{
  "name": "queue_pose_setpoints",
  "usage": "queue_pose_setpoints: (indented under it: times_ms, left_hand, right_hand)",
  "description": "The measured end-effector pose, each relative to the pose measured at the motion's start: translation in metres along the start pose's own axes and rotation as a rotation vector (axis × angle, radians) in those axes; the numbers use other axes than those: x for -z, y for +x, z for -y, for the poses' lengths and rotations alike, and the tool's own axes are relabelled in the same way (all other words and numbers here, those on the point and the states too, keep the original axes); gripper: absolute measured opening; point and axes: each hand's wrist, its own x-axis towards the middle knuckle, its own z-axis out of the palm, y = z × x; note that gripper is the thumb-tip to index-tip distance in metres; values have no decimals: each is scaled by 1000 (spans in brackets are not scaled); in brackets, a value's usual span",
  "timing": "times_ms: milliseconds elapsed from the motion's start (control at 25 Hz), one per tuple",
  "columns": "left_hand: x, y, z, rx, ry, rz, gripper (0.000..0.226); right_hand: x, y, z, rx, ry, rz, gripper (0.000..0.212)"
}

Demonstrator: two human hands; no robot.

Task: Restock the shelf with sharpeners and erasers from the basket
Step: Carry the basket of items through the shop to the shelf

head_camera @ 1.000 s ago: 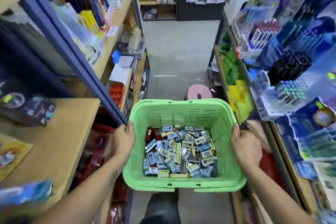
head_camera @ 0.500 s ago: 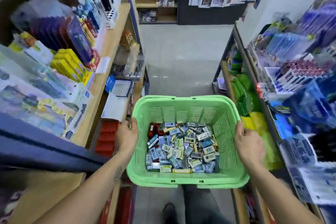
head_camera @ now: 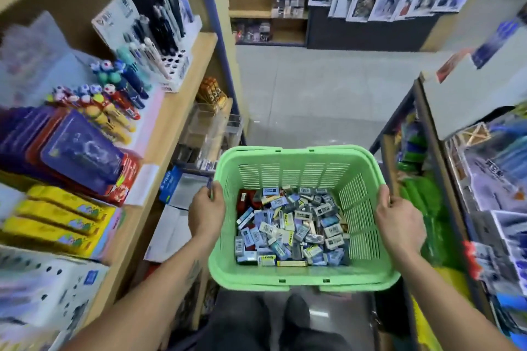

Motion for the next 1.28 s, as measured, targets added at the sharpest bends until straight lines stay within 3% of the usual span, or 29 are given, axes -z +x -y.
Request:
queue_pose_setpoints:
  times_ms: [440, 760, 960, 1280]
  left_hand:
    - [-72, 180, -78, 39, 16, 64, 47]
    - [-113, 275, -123, 16, -63, 57, 47]
    - [-157, 315, -130, 83, -75, -40, 55]
    - [-224, 293, -162, 399, -145, -316, 51]
  right_hand:
    - [-54, 135, 135, -90, -34, -66, 71]
    - [-91, 231, 208, -36, -47, -77, 74]
    - [-130, 314, 248, 92, -75, 27, 73]
    - [-168, 439, 343, 445, -263, 288, 69]
